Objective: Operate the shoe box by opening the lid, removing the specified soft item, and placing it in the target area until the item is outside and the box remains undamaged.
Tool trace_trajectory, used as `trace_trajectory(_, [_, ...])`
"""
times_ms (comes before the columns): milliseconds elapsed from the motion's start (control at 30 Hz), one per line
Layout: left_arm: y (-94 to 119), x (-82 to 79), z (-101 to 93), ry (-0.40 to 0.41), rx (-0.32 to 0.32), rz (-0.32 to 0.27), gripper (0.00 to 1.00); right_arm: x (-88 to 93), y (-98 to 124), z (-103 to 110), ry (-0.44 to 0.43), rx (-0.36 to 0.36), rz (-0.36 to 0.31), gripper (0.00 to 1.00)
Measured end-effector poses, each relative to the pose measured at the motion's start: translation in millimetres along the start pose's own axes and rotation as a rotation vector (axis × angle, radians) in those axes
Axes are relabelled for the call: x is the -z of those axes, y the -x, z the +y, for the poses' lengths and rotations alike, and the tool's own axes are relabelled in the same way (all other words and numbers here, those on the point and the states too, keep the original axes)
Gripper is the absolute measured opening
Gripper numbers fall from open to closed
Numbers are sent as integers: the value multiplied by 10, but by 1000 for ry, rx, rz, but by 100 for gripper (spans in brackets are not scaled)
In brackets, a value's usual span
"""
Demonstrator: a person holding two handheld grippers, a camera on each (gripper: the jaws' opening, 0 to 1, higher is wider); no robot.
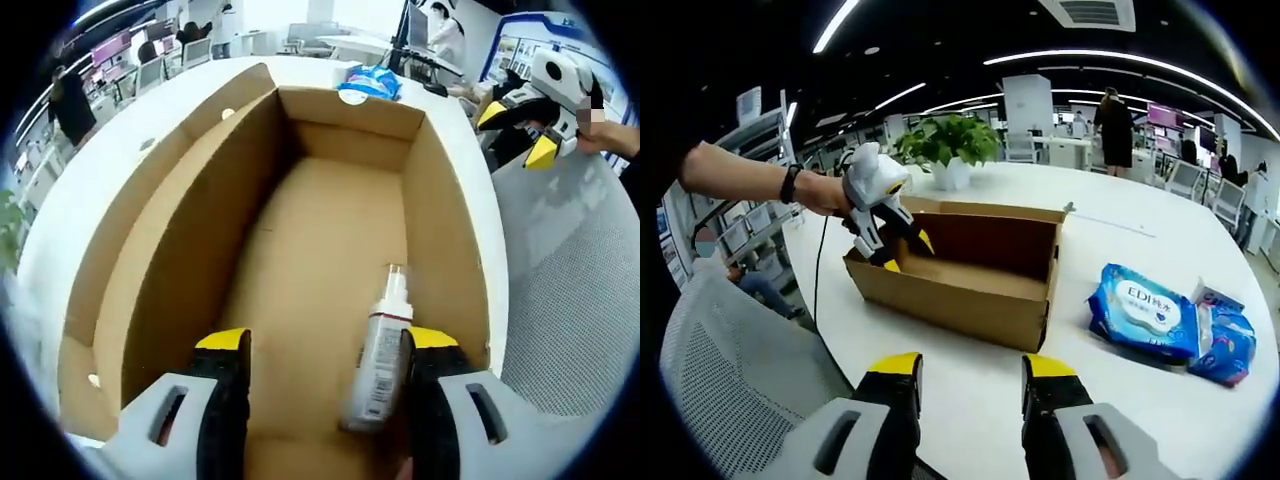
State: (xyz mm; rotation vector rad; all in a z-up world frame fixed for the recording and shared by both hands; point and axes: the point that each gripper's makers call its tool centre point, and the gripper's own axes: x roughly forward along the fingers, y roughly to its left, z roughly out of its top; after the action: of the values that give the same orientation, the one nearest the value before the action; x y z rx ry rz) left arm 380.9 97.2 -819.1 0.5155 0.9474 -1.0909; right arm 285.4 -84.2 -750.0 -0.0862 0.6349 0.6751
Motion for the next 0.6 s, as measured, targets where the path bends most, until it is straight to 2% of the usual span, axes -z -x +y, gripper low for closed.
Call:
trace_trajectory(67, [26, 14, -11, -14, -2, -4, 61, 16, 12, -6, -8, 3, 3, 36])
trace_trajectory(200, [43, 31, -93, -46, 38, -18, 59, 28, 26, 13, -6, 6, 8, 36])
trace_trajectory(367, [-44, 116, -116, -166, 22, 41, 53, 51, 17, 61, 0, 2, 20, 35])
trace_trajectory(467, [-103, 140, -174, -206, 33, 62, 45, 69, 6, 96, 8, 1, 30, 35])
trace_trajectory(567, [-152, 174, -217, -247, 53, 80, 28, 76, 13, 125, 11, 2, 34, 34])
trace_trajectory(600, [-163, 177, -211, -256, 51, 76, 27, 74, 17, 131, 11, 1, 33, 34])
